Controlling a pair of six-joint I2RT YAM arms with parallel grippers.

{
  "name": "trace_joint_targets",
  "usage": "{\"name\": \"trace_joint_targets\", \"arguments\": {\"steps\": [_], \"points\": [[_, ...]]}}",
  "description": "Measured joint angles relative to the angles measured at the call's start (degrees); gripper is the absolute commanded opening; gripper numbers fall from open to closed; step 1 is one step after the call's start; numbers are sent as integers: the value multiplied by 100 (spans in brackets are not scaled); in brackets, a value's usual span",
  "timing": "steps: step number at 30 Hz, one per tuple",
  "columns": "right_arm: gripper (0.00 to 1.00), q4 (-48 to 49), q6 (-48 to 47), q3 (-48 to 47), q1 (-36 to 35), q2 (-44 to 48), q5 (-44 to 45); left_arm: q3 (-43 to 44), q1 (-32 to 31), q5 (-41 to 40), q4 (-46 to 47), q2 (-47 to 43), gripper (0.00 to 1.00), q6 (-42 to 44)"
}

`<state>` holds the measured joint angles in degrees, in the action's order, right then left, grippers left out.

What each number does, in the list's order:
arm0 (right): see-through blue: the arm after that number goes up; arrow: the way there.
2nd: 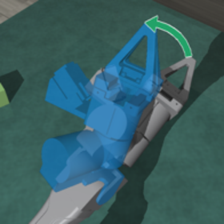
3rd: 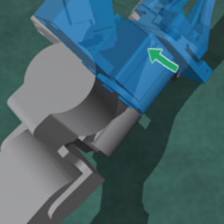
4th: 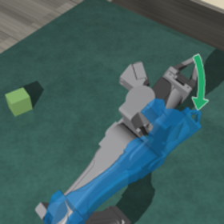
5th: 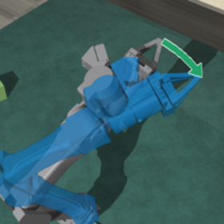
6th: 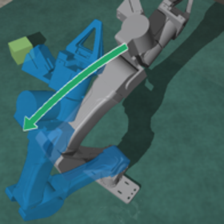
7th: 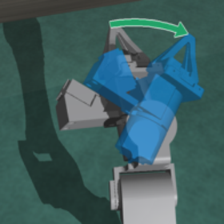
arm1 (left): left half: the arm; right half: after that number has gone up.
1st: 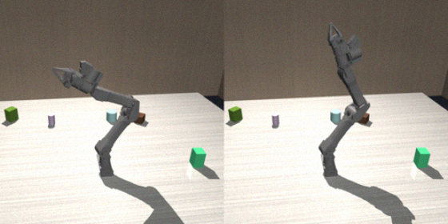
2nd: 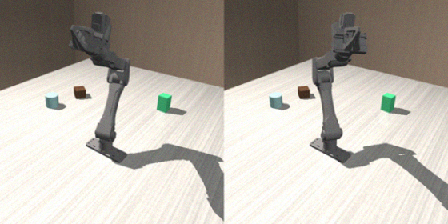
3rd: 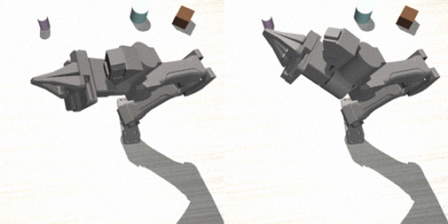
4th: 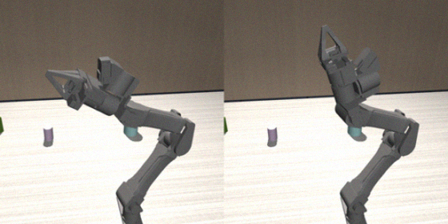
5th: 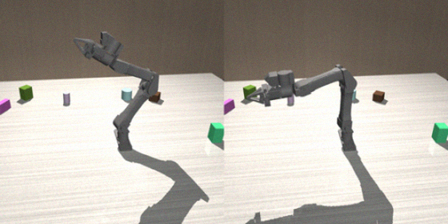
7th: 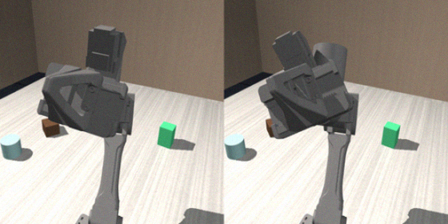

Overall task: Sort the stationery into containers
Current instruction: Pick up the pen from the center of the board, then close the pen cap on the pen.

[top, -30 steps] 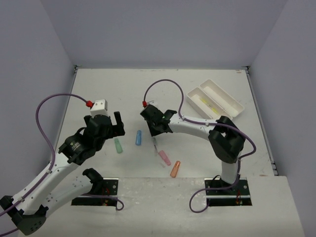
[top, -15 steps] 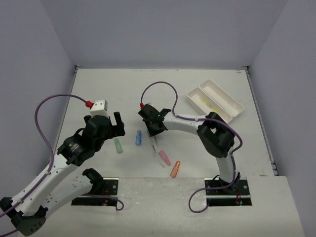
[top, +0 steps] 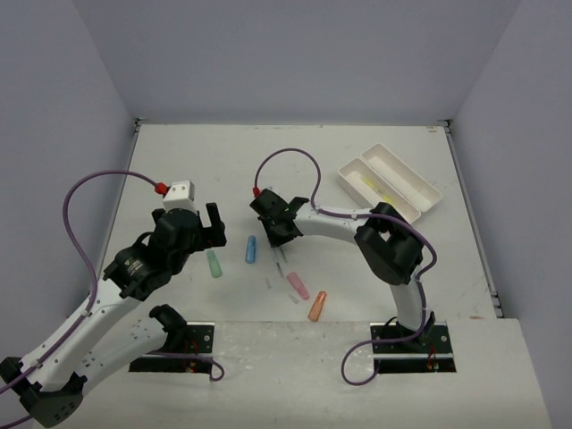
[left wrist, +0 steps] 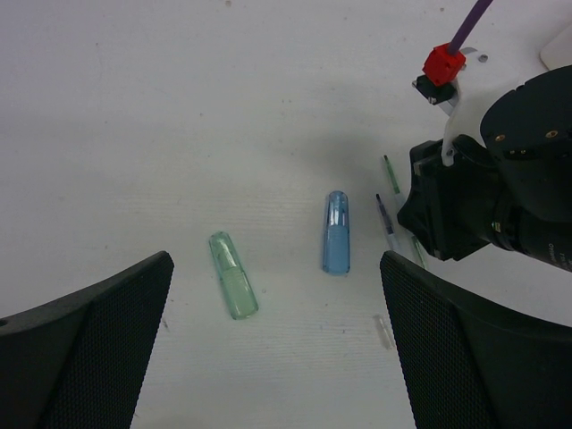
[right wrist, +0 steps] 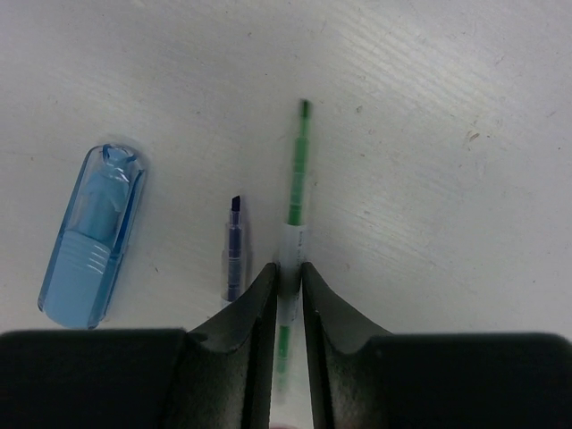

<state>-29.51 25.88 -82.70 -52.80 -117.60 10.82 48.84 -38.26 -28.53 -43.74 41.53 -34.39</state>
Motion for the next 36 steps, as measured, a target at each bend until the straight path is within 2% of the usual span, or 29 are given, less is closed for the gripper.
{"name": "trace_joint_targets", "arguments": {"steps": [2, 10, 14, 18, 21, 25, 27, 30, 31, 32, 34, 36], "points": [[1, 5, -1, 0, 0, -1, -7, 0, 0, -19, -2, 29, 100, -2], [0, -89, -65, 81, 45, 223, 71, 0, 0, -116, -138, 242, 100, -379], [0, -252, -110, 369, 258, 1119, 282, 0, 0, 84, -185, 382, 100, -739], [0, -231, -132, 814, 690, 2539, 498, -77, -55, 412, -120, 563, 100, -1131], [0, -217, -144, 1081, 1053, 3442, 654, -221, -429, 404, -132, 779, 100, -1490], [0, -156, -173, 1603, 1244, 4136, 726, -267, -1668, 91, -173, 1358, 93, -2207], [0, -194, -195, 1853, 1259, 4305, 760, -262, -2173, -49, -228, 1844, 89, -2638], [0, -218, -220, 2160, 1266, 4400, 778, -197, -2782, -303, -471, 2479, 76, -3259], [0, -226, -227, 2258, 1268, 4412, 779, -166, -2955, -383, -560, 2660, 75, -3451], [0, -212, -237, 2334, 1269, 4414, 779, -141, -3103, -440, -629, 2766, 74, -3633], [0, -202, -265, 2475, 1274, 4420, 776, -91, -3317, -519, -743, 2968, 65, -3947], [0, -203, -293, 2581, 1274, 4425, 774, -58, -3432, -559, -807, 3169, 60, -4183]]}}
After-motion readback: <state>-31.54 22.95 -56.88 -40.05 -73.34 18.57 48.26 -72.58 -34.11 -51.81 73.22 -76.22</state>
